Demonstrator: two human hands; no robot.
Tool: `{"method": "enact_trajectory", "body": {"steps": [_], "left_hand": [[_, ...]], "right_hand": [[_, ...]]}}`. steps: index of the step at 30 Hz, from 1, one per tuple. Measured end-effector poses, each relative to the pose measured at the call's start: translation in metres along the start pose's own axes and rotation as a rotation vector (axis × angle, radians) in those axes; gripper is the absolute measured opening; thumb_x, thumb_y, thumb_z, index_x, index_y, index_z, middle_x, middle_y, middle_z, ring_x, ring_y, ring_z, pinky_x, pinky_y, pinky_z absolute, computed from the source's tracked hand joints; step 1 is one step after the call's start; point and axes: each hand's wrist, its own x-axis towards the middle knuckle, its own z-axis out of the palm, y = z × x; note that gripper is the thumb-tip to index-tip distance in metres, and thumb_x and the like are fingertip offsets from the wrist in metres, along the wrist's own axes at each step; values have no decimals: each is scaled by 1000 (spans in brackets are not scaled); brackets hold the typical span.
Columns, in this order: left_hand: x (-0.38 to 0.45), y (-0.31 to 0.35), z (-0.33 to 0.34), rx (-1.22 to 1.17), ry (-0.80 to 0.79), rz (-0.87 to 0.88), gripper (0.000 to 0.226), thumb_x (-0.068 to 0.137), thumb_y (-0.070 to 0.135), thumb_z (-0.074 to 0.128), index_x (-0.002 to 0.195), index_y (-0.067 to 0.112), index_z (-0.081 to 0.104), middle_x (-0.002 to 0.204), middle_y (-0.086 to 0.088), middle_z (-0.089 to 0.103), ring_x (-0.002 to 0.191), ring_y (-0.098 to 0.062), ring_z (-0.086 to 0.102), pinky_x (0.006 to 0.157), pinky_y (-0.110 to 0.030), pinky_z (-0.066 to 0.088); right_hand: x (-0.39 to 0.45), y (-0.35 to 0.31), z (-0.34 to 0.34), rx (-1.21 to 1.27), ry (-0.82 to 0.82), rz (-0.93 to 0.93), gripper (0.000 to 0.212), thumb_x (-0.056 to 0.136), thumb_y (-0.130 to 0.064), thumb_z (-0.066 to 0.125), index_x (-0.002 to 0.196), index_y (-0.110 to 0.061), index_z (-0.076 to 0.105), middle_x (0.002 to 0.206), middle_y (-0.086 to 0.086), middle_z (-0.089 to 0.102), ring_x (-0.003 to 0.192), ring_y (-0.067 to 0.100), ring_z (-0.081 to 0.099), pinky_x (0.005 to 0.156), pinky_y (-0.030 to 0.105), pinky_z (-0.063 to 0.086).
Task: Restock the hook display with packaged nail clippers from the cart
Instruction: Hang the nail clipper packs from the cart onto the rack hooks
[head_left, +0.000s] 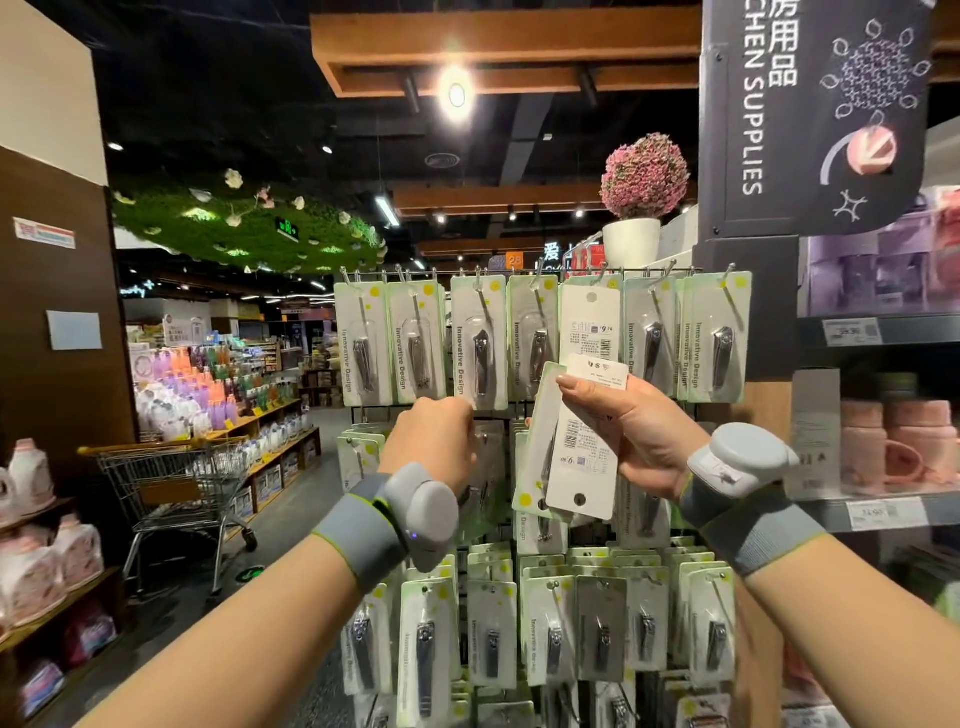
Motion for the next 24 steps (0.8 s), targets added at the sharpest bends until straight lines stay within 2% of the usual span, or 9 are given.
{"method": "enact_trajectory", "body": {"steps": [4, 7, 10, 15, 17, 20, 24], "left_hand": [[0, 10, 1, 260, 48, 6, 17, 91, 18, 50, 105, 12, 57, 103, -14, 63, 98, -37, 60, 68, -36, 41], [3, 14, 1, 360, 37, 14, 22, 93, 15, 49, 113, 12, 58, 110, -12, 62, 103, -34, 60, 67, -33, 35], [5, 14, 2, 389, 19, 30, 30, 93, 12, 48, 122, 17, 55, 112, -10, 62, 105, -33, 60, 67, -33, 35], [4, 11, 1, 335, -8, 20, 31, 93, 12, 48, 124, 14, 52, 114, -12, 61, 106, -35, 59, 69, -35, 39], [0, 11, -3, 295, -36, 10, 25, 94, 12, 48, 118, 9, 52, 115, -15, 59, 108, -37, 57, 76, -37, 43], [-8, 10, -12, 235, -68, 33, 20, 91, 10, 50, 110, 7, 53, 110, -18, 60, 103, -39, 58, 77, -38, 45], [-14, 10, -32, 117, -95, 27, 15, 85, 8, 52, 91, 9, 66, 88, -13, 66, 85, -33, 64, 78, -38, 54]], "right_hand": [[2, 0, -1, 10, 3, -4, 21, 85, 2, 57, 104, -4, 61, 77, 8, 72, 65, 16, 70, 56, 26, 56], [2, 1, -2, 14, 2, -3, 21, 85, 2, 57, 105, -4, 60, 76, 8, 72, 64, 16, 70, 55, 27, 56], [0, 0, -1, 10, 2, -5, 19, 85, 2, 57, 102, -5, 61, 75, 7, 72, 63, 16, 70, 56, 27, 57], [-3, -2, -2, 7, 6, -3, 19, 84, 0, 57, 102, -5, 61, 75, 8, 72, 63, 16, 70, 57, 28, 58], [-5, -4, -1, 8, 6, -4, 18, 85, 1, 57, 102, -4, 61, 74, 8, 72, 62, 16, 70, 57, 29, 58], [-7, -6, 0, 5, 0, -11, 18, 84, 0, 57, 101, -4, 61, 72, 7, 72, 61, 16, 70, 55, 27, 57], [-10, -7, 3, -2, -2, -8, 24, 77, -2, 60, 100, -3, 61, 71, 6, 72, 61, 15, 69, 54, 26, 57]]}}
